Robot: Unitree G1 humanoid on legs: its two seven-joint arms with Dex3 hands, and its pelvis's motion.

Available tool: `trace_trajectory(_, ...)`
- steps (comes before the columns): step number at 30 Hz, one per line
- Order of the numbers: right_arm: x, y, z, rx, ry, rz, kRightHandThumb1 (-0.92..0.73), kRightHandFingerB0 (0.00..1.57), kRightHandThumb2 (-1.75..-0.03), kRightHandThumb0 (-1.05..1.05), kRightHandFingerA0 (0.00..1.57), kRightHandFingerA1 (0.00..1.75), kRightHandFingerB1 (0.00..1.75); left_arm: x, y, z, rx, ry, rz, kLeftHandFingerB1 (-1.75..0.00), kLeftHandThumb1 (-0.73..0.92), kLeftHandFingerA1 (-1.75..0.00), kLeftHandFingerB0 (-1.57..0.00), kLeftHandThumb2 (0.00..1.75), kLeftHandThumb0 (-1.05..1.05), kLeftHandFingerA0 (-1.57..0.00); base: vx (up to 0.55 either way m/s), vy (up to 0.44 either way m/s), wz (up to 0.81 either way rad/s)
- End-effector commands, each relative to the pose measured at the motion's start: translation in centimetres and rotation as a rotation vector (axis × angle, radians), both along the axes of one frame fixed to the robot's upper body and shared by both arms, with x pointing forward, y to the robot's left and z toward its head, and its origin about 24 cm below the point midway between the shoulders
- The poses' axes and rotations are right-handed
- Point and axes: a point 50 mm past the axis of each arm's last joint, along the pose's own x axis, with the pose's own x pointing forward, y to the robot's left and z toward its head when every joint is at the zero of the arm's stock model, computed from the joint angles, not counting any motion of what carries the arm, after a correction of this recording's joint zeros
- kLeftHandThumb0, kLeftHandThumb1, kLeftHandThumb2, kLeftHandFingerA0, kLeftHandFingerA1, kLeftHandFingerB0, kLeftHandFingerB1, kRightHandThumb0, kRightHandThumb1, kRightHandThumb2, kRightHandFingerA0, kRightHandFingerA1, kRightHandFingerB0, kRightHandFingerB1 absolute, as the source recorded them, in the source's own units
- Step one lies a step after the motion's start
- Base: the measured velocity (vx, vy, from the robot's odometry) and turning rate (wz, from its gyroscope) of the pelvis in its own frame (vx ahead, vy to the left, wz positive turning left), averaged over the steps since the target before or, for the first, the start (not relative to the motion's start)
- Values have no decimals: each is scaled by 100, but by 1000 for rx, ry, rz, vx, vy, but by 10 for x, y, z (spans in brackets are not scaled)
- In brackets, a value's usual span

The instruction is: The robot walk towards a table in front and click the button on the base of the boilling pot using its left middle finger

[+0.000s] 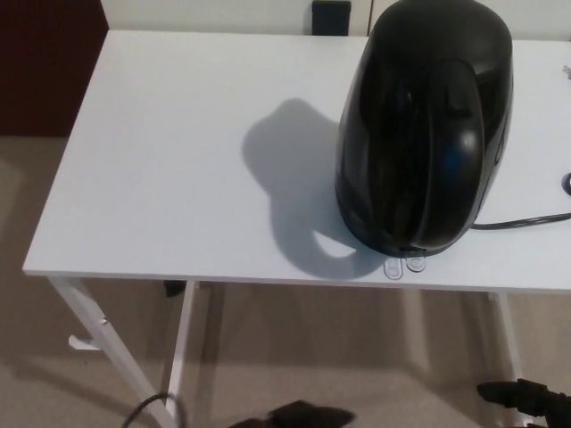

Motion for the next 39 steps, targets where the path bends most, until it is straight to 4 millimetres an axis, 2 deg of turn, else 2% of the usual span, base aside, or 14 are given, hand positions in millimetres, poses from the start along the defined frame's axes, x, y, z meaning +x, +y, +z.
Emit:
trace_trajectory(1,3,-2,1,61,12,-46,-59,47,-57,-16,57,54,46,7,-33,9,238,-234,-300,-30,78,-43,-6,105,-80,-13,-64,-97,2)
trace_trajectory(8,2,-1,5,33,-6,58,-55,42,-55,-21,51,49,43,35,-43,12,296,-342,-287,-25,92,-33,-7,74,-88,-23,-19,-28,1)
trace_trajectory(11,4,-3,7,31,-11,57,-55,42,-55,-21,51,49,43,41,-47,12,314,-416,-305,-27,81,-50,-4,117,-90,-23,0,0,0)
trace_trajectory(12,4,-3,7,31,-12,57,-55,42,-55,-21,51,49,43,43,-48,12,303,-429,-305,-28,92,-40,-9,78,-92,-28,0,0,0)
trace_trajectory(13,5,-3,7,31,-13,57,-55,42,-55,-21,51,49,43,46,-51,11,305,-466,-315,-31,80,-52,-10,117,-89,-24,0,0,0)
trace_trajectory(16,5,-3,8,30,-14,59,-55,42,-55,-21,51,49,43,49,-53,12,318,-487,-321,-30,92,-46,-9,75,-100,-30,0,0,0)
trace_trajectory(20,6,-2,8,31,-15,64,-55,42,-55,-21,51,49,43,60,-57,16,311,-551,-295,-53,82,-58,-14,118,-105,-38,0,0,0)
trace_trajectory(23,6,-2,8,31,-14,64,-55,42,-55,-21,51,49,43,69,-59,17,336,-580,-275,-53,92,-58,-18,77,-105,-44,0,0,0)
trace_trajectory(28,6,1,18,-39,-119,298,-62,50,-58,-35,65,50,42,80,-60,26,359,-666,-255,-22,92,-30,-8,72,-77,-19,0,0,0)
trace_trajectory(29,6,2,19,-36,-135,304,-62,46,-58,-38,65,49,40,83,-60,28,348,-704,-255,-48,51,-47,0,109,-36,0,0,0,0)
trace_trajectory(32,9,5,20,-44,-156,318,-57,50,-57,-34,68,52,42,86,-60,33,385,-806,-285,-22,92,-31,-7,74,-76,-19,0,0,0)
trace_trajectory(34,12,7,18,-52,-151,318,-65,43,-59,-37,58,48,39,88,-60,35,386,-873,-297,-48,53,-47,0,111,-35,0,0,0,0)
trace_trajectory(35,13,7,18,-63,-149,318,-63,39,-59,-41,54,46,37,88,-59,36,383,-886,-304,-22,92,-32,-8,73,-75,-21,0,0,0)
trace_trajectory(39,12,7,20,-113,-181,380,-62,41,-58,-42,56,46,37,88,-58,38,404,-910,-322,-27,79,-43,-5,106,-78,-13,0,0,0)
